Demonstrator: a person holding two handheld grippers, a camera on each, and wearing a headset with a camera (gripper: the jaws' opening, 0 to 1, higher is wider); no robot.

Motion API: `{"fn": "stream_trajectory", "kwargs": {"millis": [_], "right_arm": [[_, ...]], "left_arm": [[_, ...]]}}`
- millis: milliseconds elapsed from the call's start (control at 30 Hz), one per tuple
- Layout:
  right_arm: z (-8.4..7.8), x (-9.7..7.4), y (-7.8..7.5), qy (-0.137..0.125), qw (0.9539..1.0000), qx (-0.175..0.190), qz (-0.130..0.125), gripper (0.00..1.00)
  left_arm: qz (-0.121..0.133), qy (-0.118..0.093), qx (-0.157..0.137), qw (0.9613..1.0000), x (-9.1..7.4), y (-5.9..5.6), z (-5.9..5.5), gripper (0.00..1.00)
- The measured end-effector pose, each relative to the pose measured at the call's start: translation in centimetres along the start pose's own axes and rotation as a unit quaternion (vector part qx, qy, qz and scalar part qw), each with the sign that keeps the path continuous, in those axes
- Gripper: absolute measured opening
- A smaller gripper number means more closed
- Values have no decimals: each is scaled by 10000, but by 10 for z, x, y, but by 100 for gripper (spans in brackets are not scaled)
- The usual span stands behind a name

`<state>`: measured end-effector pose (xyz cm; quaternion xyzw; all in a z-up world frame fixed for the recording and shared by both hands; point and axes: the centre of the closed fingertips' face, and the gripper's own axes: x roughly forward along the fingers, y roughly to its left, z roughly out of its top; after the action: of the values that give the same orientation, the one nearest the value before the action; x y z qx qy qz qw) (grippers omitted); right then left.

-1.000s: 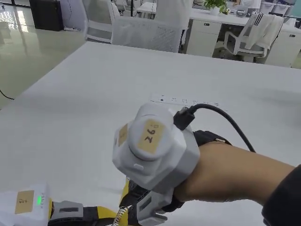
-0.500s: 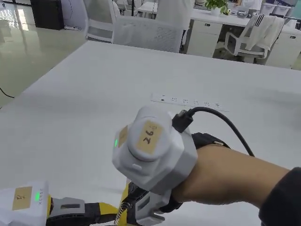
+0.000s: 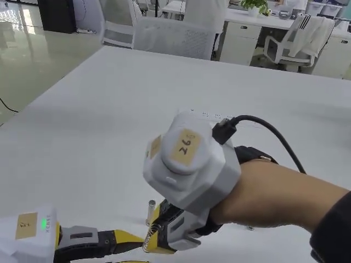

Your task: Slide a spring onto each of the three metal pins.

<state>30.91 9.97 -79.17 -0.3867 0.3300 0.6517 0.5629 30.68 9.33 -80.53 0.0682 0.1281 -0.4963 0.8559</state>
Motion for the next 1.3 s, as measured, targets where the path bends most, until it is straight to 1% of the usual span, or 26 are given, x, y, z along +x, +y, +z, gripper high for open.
{"fn": "stream_trajectory", "kwargs": {"millis": [167, 367, 500, 633, 700, 800, 900, 1033, 1200, 1300], "right_arm": [[-5, -8, -8, 2, 9999, 51, -125, 8], [-10, -18, -16, 0, 9995, 158, -265, 8], [-13, -25, -21, 13, 9992, 191, -362, 8], [-12, -35, -29, 7, 9986, 231, -483, 8], [-11, -40, -34, -23, 9982, 254, -541, 8], [-12, -46, -40, 8, 9975, 243, -658, 8], [-10, -53, -47, 7, 9969, 242, -742, 8], [-3, -57, -54, -14, 9964, 207, -819, 8], [7, -56, -61, 4, 9963, 95, -855, 8], [11, -51, -62, 24, 9966, 27, -829, 8]], "left_arm": [[132, 47, -88, 9999, -1, 6, -2, 24], [247, 102, -156, 9995, -2, 10, -5, 36], [283, 107, -180, 9994, -2, 11, -5, 40], [318, 139, -222, 9992, -2, 12, -7, 45], [328, 142, -225, 9991, -2, 13, -7, 46], [340, 144, -238, 9990, -2, 13, -7, 49], [354, 159, -272, 9989, -2, 13, -8, 52], [350, 168, -276, 9989, -2, 12, -8, 53], [368, 167, -298, 9987, -2, 13, -8, 56], [374, 178, -326, 9986, -2, 13, -9, 58]]}}
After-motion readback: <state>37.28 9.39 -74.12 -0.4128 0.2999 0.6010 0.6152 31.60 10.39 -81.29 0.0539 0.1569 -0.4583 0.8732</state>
